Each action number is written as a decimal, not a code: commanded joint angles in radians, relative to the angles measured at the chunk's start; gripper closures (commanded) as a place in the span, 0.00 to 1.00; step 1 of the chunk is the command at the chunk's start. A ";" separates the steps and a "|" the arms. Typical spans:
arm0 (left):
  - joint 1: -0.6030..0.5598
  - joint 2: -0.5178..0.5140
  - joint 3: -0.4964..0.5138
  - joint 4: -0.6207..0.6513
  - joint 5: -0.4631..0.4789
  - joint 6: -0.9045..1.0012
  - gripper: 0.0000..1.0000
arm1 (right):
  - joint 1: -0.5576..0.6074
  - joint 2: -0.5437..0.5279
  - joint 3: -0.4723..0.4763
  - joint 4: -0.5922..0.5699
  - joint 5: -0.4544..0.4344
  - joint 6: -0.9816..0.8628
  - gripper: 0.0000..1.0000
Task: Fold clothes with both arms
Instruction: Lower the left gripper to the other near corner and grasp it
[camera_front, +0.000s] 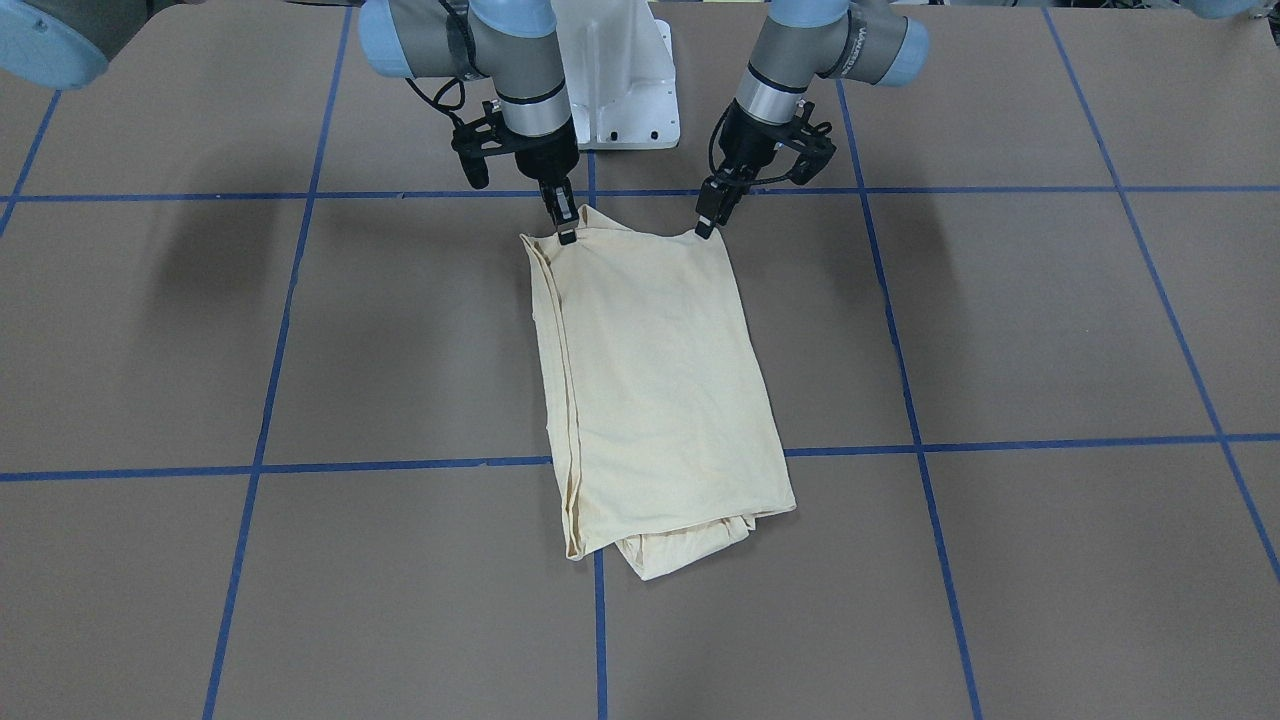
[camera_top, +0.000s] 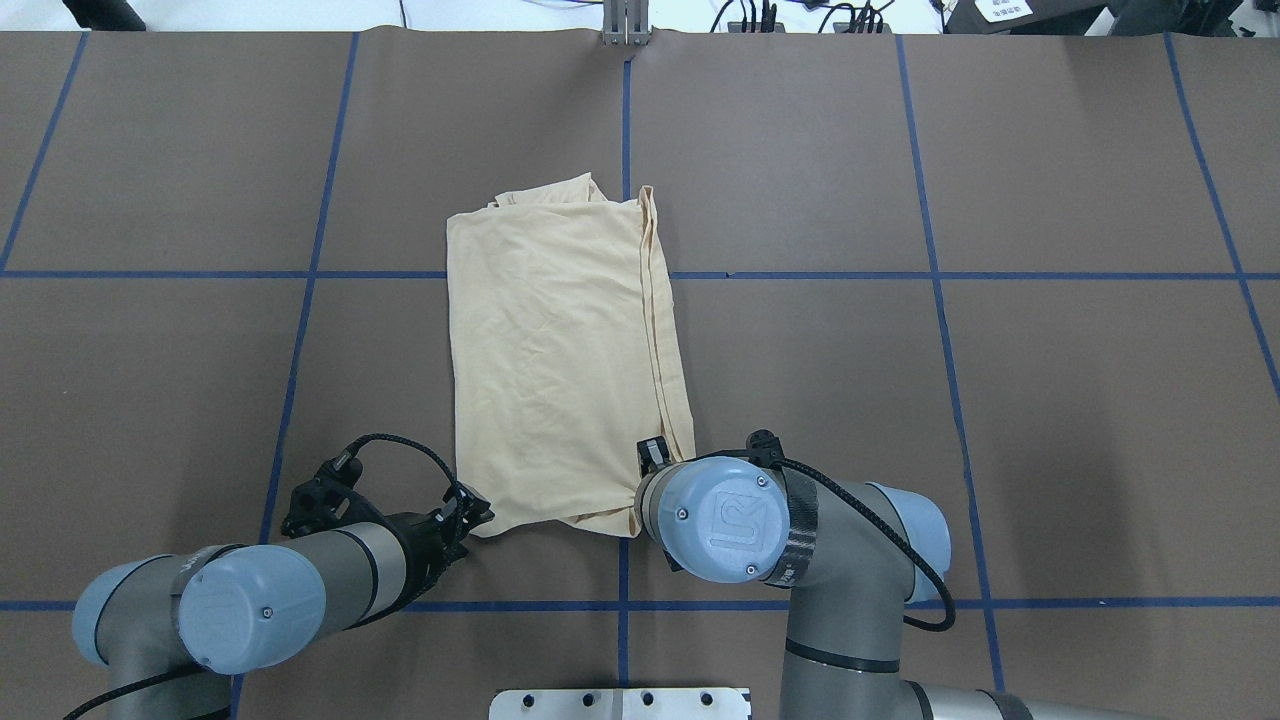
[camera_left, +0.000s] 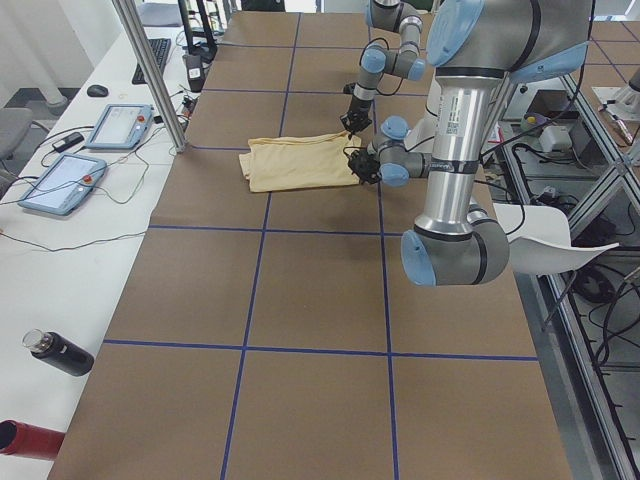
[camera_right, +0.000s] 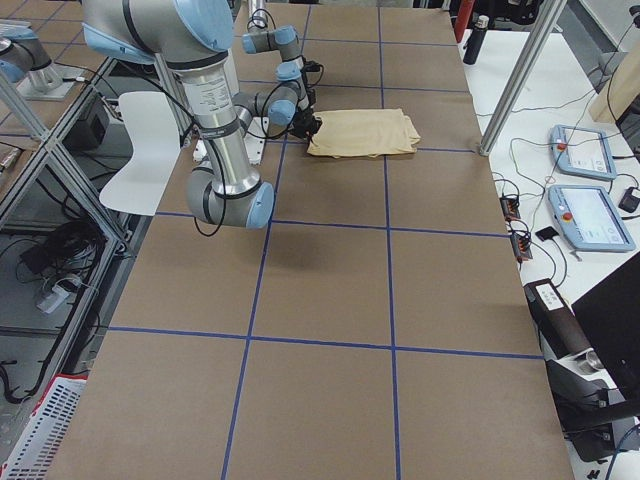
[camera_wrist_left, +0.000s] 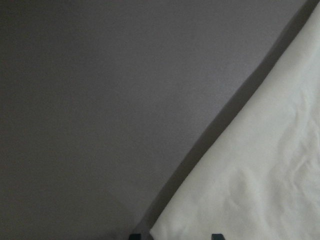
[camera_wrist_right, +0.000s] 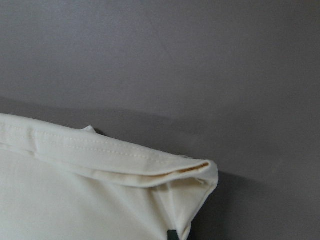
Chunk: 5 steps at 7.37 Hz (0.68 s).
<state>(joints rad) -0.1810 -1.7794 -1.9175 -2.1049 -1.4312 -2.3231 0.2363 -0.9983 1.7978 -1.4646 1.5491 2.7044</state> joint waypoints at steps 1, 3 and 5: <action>0.003 0.000 0.002 0.000 0.000 -0.001 0.57 | 0.000 0.001 0.000 0.001 0.000 0.000 1.00; 0.003 0.000 0.003 0.002 0.000 -0.001 0.82 | 0.001 -0.002 0.017 0.000 0.000 0.000 1.00; 0.003 0.001 0.002 0.000 0.000 -0.015 1.00 | 0.001 -0.003 0.018 0.000 0.000 0.000 1.00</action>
<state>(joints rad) -0.1780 -1.7785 -1.9138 -2.1036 -1.4312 -2.3272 0.2376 -1.0001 1.8139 -1.4649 1.5500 2.7044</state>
